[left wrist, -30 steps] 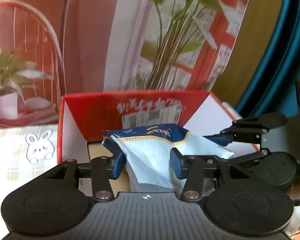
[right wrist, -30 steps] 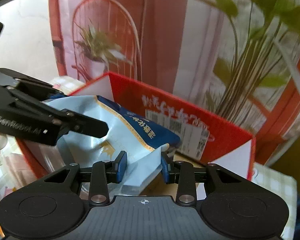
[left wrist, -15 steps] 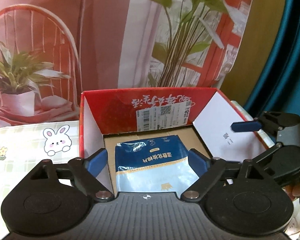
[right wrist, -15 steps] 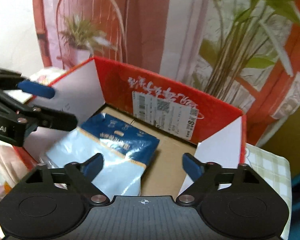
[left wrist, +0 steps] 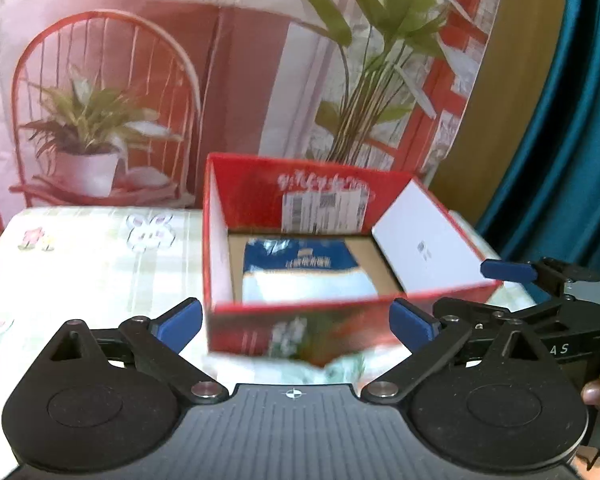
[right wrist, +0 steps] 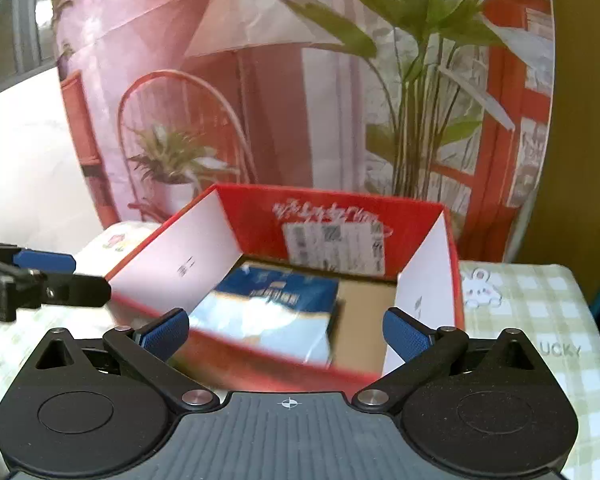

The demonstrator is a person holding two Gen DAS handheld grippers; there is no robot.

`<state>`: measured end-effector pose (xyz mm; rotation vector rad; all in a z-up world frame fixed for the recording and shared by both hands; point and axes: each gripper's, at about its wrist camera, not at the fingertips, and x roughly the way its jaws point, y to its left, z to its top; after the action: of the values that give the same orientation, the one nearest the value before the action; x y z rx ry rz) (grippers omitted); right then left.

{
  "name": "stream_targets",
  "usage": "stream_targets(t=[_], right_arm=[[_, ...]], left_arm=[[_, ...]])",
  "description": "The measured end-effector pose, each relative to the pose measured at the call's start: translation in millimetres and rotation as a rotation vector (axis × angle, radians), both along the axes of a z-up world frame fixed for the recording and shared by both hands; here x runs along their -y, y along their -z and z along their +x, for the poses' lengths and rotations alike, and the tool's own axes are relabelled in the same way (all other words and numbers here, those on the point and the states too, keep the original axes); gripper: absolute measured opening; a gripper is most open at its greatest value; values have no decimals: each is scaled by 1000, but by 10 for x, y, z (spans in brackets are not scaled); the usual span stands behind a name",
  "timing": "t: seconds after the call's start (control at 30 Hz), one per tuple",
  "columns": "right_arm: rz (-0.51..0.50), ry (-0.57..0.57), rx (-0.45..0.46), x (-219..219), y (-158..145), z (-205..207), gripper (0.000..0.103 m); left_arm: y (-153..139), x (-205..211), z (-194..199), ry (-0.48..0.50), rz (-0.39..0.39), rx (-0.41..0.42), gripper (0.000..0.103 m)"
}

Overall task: Organize soft objects
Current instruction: 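Move both grippers back to the white tissue and plastic bag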

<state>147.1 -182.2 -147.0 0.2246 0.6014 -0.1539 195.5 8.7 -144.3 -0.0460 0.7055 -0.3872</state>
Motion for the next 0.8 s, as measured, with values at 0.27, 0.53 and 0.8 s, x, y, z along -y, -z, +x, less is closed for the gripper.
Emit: stream_targets(t=[0.27, 0.53, 0.8], right_arm=[[17, -33, -28, -286, 236, -302, 102], [40, -21, -75, -404, 515, -363, 103], [48, -11, -77, -350, 581, -344, 102]], left_arm=[[329, -64, -266, -20, 7, -72, 101], [481, -171, -298, -70, -8, -80, 99], [534, -254, -260, -106, -63, -93, 91]])
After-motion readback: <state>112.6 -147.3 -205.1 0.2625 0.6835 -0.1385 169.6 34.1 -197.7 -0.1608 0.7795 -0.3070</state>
